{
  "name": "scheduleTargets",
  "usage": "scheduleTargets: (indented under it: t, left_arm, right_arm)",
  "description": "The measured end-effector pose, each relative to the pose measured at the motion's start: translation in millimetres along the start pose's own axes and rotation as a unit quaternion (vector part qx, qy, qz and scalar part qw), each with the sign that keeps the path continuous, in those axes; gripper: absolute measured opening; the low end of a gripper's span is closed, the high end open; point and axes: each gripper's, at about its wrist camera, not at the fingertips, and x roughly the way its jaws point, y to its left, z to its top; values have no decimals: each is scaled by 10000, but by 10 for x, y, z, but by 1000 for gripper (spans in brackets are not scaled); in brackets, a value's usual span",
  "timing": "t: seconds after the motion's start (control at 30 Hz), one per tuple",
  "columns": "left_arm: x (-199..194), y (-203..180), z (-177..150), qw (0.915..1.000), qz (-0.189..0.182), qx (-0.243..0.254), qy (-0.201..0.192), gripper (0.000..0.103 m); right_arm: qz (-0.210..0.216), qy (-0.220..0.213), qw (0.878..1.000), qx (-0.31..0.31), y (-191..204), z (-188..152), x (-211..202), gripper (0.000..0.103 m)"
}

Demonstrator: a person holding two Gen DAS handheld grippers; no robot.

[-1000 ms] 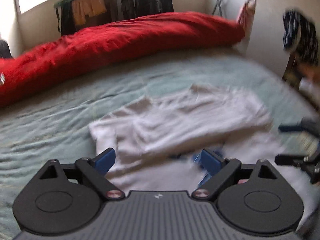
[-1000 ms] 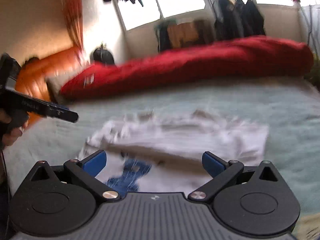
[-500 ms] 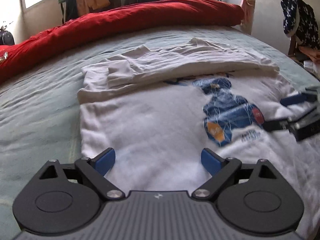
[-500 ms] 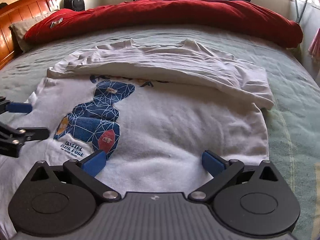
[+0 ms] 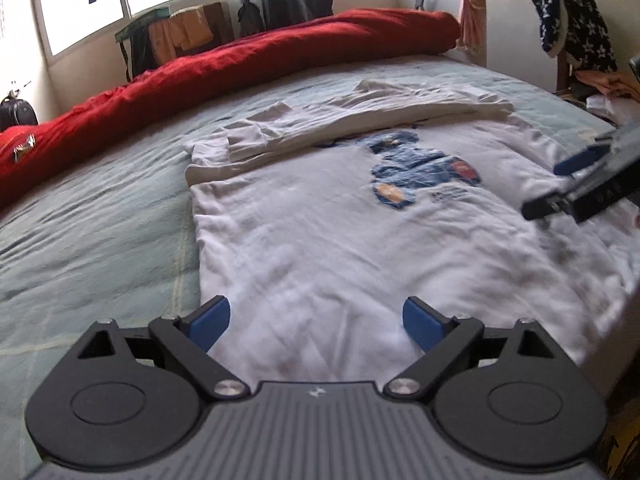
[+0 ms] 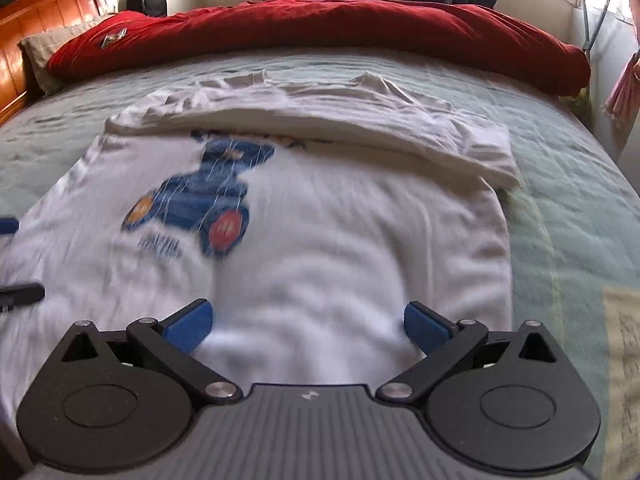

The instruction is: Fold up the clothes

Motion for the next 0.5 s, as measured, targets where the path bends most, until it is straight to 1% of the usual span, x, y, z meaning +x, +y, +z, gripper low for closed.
scheduleTargets:
  t: [0.1, 0.17, 0.2, 0.27, 0.33, 0.4, 0.43, 0.5]
  left_arm:
    - [-198, -101, -69, 9992, -186, 206, -294, 93]
    - [-245, -200, -115, 9980, -252, 401, -415, 93]
    - [-215, -232, -145, 9982, -280, 427, -326, 93]
    - [-160, -281, -208, 9983, -343, 433, -161, 93]
    - [-148, -208, -297, 9989, -444, 55, -99, 93]
    - [-172, -101, -383, 9975, -586, -405, -31, 94]
    - [-214, -57, -420, 9965, -630, -543, -41, 94]
    - [-315, -64, -457, 9972, -594, -452, -96, 94]
  right_arm:
    - [8, 57, 9999, -151, 49, -289, -241, 103]
    - [-44, -49, 9994, -335, 96, -507, -365, 103]
    - [-93, -152, 9990, -415, 117, -610, -415, 103]
    - [-153, -395, 9984, -375, 115, -763, -492, 103]
    - [-200, -617, 9975, -265, 96, -887, -557, 103]
    - [-245, -708, 9971, -127, 75, -962, -610, 103]
    - [-259, -737, 9969, -95, 70, -994, -634, 103]
    - [-269, -774, 9966, -105, 67, -1046, -675, 103]
